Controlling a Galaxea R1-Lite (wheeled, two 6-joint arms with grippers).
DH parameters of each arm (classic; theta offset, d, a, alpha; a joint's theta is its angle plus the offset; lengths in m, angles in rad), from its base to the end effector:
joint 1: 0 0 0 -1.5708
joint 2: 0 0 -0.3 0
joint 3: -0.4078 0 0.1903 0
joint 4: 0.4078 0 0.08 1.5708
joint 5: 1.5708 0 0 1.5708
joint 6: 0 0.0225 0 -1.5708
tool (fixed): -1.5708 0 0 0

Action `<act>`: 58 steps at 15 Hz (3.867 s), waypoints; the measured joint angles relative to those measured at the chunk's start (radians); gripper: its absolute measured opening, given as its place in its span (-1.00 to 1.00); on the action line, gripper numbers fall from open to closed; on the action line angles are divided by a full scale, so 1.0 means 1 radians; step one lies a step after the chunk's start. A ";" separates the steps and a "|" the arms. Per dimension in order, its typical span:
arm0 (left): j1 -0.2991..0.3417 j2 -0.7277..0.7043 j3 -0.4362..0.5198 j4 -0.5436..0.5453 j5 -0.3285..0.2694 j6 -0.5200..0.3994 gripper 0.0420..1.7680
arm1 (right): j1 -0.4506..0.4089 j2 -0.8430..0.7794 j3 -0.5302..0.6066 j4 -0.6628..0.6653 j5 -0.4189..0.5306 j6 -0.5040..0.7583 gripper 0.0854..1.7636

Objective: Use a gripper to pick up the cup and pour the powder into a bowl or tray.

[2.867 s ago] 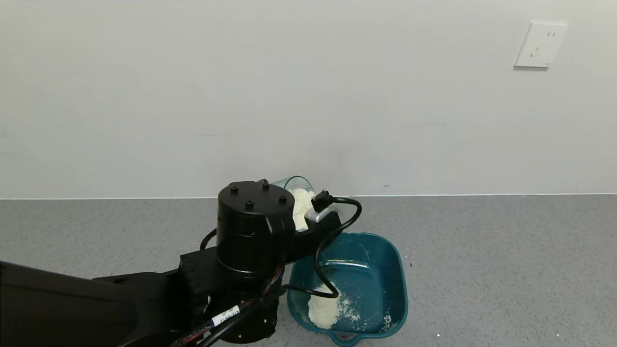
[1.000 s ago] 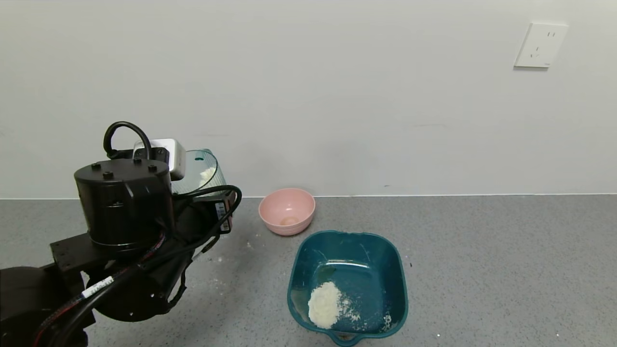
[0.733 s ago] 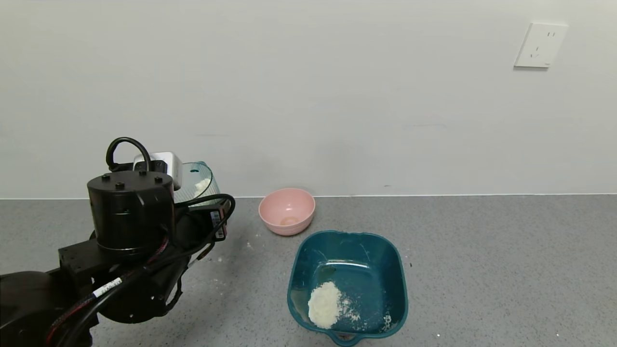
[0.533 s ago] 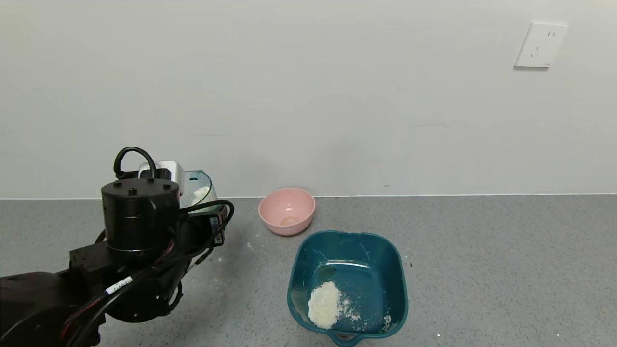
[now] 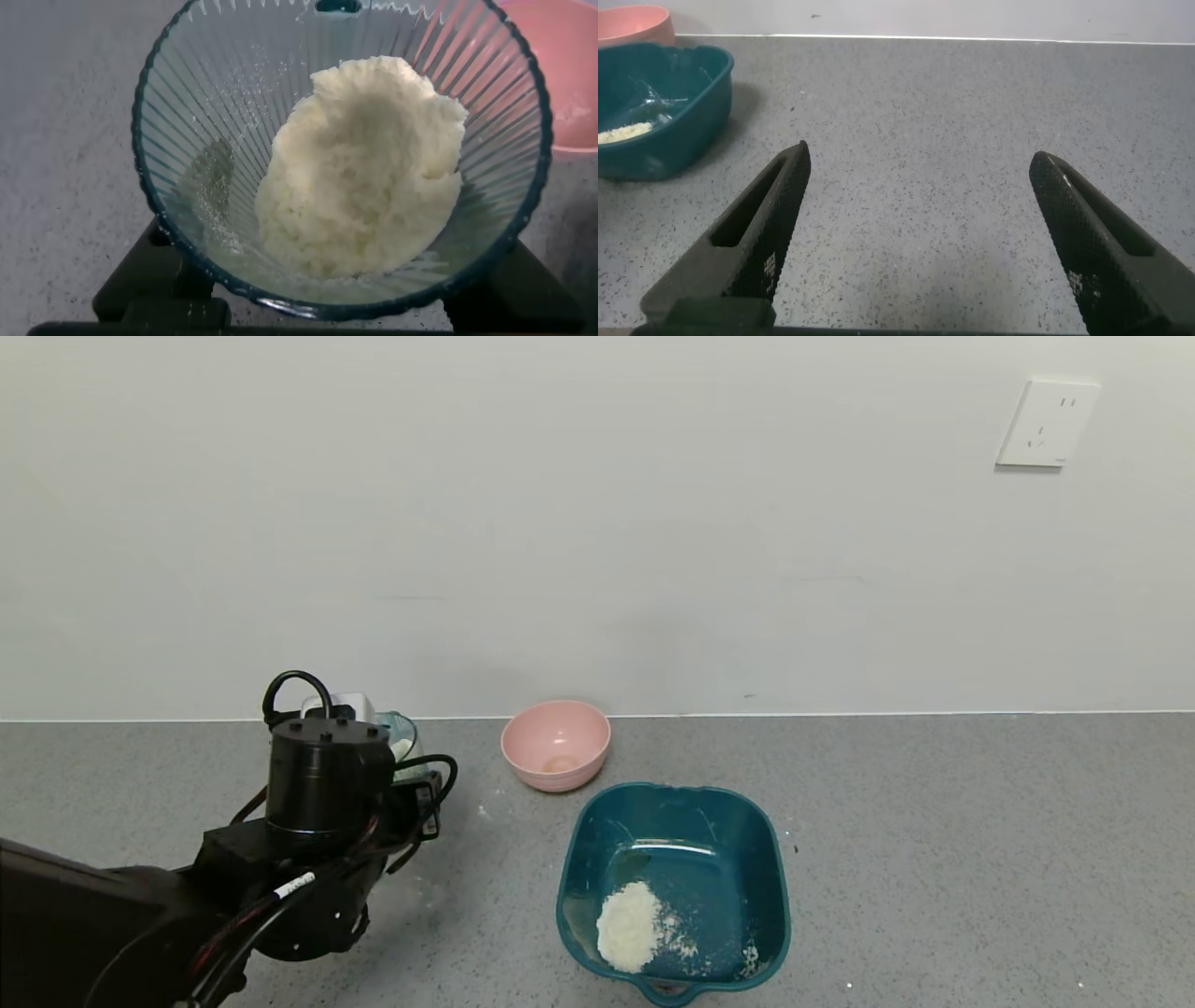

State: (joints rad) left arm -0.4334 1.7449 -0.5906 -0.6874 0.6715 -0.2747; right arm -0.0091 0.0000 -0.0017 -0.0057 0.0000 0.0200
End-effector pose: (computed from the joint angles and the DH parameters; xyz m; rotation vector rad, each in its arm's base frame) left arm 0.2589 -0.1044 0.1223 -0.0242 0.3617 0.2854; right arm -0.0229 0.0002 0.0765 0.0200 -0.0075 -0.0090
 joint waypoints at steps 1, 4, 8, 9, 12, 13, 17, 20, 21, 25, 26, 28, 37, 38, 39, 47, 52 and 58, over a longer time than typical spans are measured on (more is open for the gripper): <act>0.008 0.014 0.000 0.000 -0.011 -0.002 0.44 | 0.000 0.000 0.000 0.000 0.000 0.000 0.94; 0.022 0.070 0.007 -0.020 -0.013 -0.021 0.44 | 0.000 0.000 0.000 0.000 0.000 0.000 0.94; 0.027 0.147 0.031 -0.122 -0.014 -0.018 0.44 | 0.000 0.000 0.000 0.000 0.000 0.000 0.94; 0.027 0.169 0.034 -0.131 -0.012 -0.018 0.44 | 0.000 0.000 0.000 0.000 0.000 0.000 0.94; 0.027 0.223 0.037 -0.173 -0.011 -0.016 0.44 | 0.000 0.000 0.000 0.000 0.000 0.000 0.94; 0.026 0.235 0.037 -0.173 -0.011 -0.017 0.44 | 0.000 0.000 0.000 0.000 0.000 0.000 0.94; 0.026 0.266 0.036 -0.175 -0.012 -0.018 0.44 | 0.000 0.000 0.000 0.000 0.000 0.000 0.94; 0.025 0.278 0.034 -0.174 -0.013 -0.019 0.44 | 0.000 0.000 0.000 0.000 0.000 0.000 0.94; 0.026 0.280 0.034 -0.174 -0.013 -0.019 0.44 | 0.000 0.000 0.000 0.000 0.000 0.000 0.94; 0.026 0.289 0.033 -0.174 -0.013 -0.019 0.44 | 0.000 0.000 0.000 0.000 -0.001 0.000 0.94; 0.026 0.290 0.033 -0.174 -0.013 -0.019 0.44 | 0.000 0.000 0.000 0.000 0.000 0.000 0.94; 0.026 0.292 0.031 -0.174 -0.013 -0.019 0.44 | 0.000 0.000 0.000 0.000 0.000 0.000 0.94; 0.026 0.292 0.026 -0.174 -0.014 -0.020 0.44 | 0.000 0.000 0.000 0.000 0.000 0.000 0.94; 0.025 0.292 0.026 -0.174 -0.014 -0.020 0.44 | 0.000 0.000 0.000 0.000 0.000 0.000 0.94; 0.024 0.292 0.027 -0.174 -0.014 -0.020 0.47 | 0.000 0.000 0.000 0.000 0.000 0.000 0.94; 0.024 0.292 0.031 -0.174 -0.014 -0.024 0.79 | 0.000 0.000 0.000 0.000 0.000 0.000 0.94; 0.024 0.279 0.038 -0.174 -0.013 -0.021 0.86 | 0.000 0.000 0.000 0.000 0.000 0.000 0.94; 0.016 0.131 0.079 -0.167 -0.015 0.022 0.90 | 0.000 0.000 0.000 0.000 -0.001 0.000 0.94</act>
State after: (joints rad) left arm -0.4174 1.8757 -0.5121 -0.8543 0.6562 -0.2523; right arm -0.0091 0.0000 -0.0017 -0.0057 -0.0009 0.0200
